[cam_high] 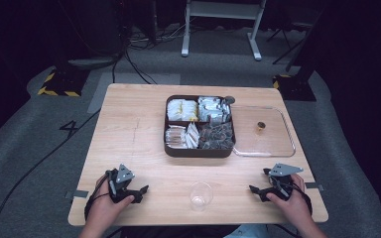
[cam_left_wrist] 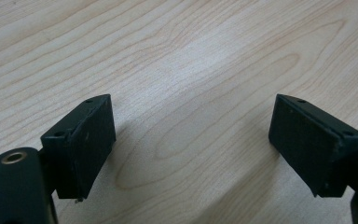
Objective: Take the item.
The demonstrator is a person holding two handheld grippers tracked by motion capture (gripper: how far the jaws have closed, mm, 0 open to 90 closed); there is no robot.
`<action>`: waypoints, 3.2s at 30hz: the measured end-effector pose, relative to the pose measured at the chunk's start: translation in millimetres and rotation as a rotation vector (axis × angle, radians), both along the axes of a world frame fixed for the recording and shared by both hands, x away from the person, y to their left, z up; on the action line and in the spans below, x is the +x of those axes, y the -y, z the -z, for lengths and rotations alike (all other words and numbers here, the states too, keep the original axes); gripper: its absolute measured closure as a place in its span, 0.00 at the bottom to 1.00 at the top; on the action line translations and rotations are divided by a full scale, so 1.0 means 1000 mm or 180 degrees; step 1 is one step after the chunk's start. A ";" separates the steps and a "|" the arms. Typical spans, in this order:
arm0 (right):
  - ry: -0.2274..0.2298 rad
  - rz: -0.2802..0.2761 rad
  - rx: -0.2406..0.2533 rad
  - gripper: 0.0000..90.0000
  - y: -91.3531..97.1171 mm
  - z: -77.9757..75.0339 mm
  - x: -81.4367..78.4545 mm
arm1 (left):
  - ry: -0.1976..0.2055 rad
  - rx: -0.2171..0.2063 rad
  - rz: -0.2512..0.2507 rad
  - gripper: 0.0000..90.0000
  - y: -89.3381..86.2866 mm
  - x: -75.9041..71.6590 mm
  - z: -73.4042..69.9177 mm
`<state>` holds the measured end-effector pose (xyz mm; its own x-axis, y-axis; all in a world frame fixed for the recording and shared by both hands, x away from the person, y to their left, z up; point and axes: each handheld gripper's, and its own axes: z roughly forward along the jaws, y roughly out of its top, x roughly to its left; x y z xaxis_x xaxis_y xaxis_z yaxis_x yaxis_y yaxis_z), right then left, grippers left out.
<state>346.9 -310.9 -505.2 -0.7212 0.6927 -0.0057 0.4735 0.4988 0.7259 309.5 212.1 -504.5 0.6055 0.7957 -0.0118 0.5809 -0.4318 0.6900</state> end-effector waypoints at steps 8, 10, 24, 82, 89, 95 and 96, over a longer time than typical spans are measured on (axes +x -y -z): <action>-0.0004 -0.0019 0.0004 0.09 0.000 0.000 0.000 | 0.0005 -0.0001 -0.0021 0.17 0.000 0.000 0.000; -0.0003 -0.0020 0.0004 0.09 0.000 0.000 0.000 | 0.0017 0.0010 -0.0034 0.18 0.000 0.000 0.000; -0.0001 -0.0023 0.0004 0.09 0.000 0.000 0.000 | 0.0013 -0.0012 -0.0088 0.25 -0.001 -0.001 -0.001; -0.0005 -0.0042 0.0007 0.08 0.000 0.000 -0.001 | 0.0398 -0.0476 0.0034 0.32 0.057 0.078 -0.130; -0.0004 -0.0044 0.0007 0.08 0.000 0.000 -0.001 | 0.0406 -0.0484 0.0045 0.33 0.076 0.109 -0.139; -0.0005 -0.0043 0.0008 0.08 0.000 0.000 -0.001 | 0.0408 -0.0463 0.0009 0.36 0.093 0.137 -0.139; -0.0005 -0.0044 0.0007 0.08 0.000 0.000 -0.001 | 0.0401 -0.0448 0.0010 0.36 0.098 0.143 -0.138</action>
<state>346.2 -310.6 -505.3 -0.7307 0.6827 -0.0031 0.4677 0.5038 0.7263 452.7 114.4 -366.0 0.6118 0.7896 -0.0470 0.4849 -0.3275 0.8109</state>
